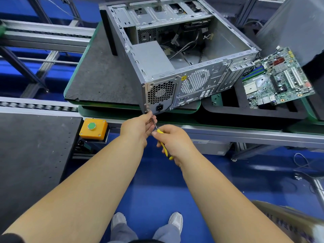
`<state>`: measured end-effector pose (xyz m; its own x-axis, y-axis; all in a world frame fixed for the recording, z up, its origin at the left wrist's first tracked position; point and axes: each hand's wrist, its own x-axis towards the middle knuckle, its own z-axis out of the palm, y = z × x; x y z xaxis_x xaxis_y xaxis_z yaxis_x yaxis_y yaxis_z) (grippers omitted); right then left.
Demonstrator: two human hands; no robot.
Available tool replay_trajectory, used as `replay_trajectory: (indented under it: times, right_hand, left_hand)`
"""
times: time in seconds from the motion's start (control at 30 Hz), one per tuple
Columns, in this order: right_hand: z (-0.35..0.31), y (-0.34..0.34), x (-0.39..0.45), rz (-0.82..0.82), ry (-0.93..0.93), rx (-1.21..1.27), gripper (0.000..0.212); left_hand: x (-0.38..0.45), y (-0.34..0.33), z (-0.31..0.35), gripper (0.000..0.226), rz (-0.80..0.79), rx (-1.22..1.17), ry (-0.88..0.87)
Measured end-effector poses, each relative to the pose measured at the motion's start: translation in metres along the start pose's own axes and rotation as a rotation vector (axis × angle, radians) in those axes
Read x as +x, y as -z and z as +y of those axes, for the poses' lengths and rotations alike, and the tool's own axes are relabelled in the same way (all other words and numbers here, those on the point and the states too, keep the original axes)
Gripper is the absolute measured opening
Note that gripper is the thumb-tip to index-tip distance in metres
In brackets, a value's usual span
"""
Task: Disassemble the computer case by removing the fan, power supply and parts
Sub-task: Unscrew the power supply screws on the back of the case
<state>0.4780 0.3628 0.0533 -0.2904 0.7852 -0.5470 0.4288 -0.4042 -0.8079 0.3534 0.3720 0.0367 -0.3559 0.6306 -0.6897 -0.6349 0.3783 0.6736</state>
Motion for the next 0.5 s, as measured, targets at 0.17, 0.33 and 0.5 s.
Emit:
replay_trajectory:
  times: [0.17,0.33,0.5]
  right_hand:
    - [0.004,-0.004,0.002,0.198,0.207,-0.524,0.011]
    - [0.007,-0.007,0.005,0.329,0.392,-0.881,0.021]
    - [0.006,-0.003,0.004,0.141,0.212,-0.421,0.018]
  left_hand:
    - [-0.001,-0.002,0.001,0.013,0.01,0.004,0.013]
    - [-0.002,-0.009,0.0,0.015,0.038,-0.007,0.016]
    - [0.001,-0.012,-0.001,0.017,0.115,0.002,0.006]
